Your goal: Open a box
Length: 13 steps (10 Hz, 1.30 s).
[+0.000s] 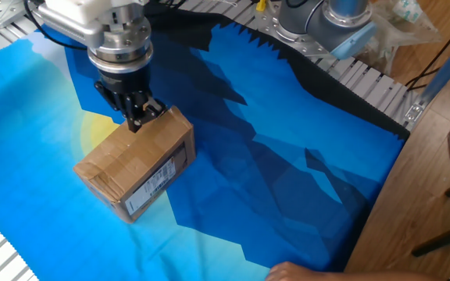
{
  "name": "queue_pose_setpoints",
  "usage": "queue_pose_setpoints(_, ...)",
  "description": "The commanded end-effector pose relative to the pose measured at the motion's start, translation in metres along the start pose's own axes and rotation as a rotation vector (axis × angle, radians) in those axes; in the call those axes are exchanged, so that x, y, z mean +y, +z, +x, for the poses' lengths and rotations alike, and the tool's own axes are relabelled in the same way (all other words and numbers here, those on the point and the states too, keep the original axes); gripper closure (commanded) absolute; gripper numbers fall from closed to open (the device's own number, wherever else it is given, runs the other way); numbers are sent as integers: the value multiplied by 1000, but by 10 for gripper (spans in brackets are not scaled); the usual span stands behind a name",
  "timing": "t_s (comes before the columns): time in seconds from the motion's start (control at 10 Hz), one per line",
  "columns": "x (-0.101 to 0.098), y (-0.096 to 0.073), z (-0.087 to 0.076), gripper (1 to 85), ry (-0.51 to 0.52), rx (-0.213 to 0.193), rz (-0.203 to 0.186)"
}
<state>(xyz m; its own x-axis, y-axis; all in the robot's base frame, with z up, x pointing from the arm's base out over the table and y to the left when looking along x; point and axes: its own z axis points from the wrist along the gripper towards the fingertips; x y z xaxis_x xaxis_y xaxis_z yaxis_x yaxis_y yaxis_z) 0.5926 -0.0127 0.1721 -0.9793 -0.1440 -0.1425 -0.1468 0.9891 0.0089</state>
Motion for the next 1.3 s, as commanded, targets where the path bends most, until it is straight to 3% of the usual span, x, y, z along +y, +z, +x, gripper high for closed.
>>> queue_pose_setpoints(0.0,-2,10,3,843,-1,-5,-6)
queue_pose_setpoints(0.3,3,18,2,843,-6,-18,-14)
queue_pose_setpoints(0.6,23,17,2,843,36,-16,-9)
queue_pose_setpoints(1.2,105,-6,-10,843,160,7,24)
